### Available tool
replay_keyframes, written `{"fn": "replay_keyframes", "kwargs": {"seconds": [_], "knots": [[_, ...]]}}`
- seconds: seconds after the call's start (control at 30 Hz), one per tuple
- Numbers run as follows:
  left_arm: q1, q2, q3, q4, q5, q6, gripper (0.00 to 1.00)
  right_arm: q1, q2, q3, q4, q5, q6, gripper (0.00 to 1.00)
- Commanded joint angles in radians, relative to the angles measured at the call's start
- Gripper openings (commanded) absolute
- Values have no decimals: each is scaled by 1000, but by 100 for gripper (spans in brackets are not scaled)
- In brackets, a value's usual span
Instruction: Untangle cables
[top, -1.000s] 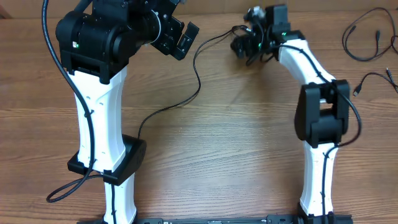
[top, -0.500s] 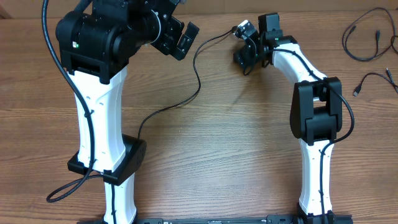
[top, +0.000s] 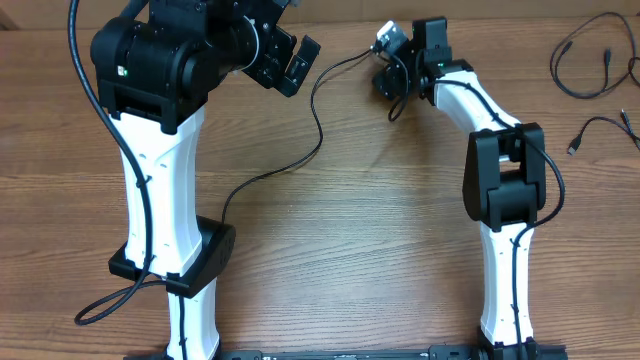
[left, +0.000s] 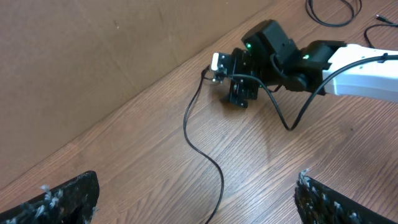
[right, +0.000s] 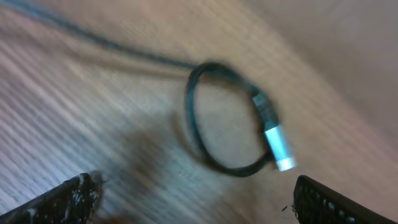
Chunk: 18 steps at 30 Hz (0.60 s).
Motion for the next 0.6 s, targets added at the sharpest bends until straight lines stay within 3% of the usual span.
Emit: {"fn": "replay_keyframes", "kwargs": {"seconds": [0.0,0.23,0.57], "knots": [[-1,18,-7,-2,-9,-6,100,31,69,25,-22,-4,-12,100],[-1,18,-24,-2,-12,-5,100,77,80,30,65,-4,-12,100],[-1,18,-47,-2,-13,-2,100,85,110,44,19,-11,33,99]]}}
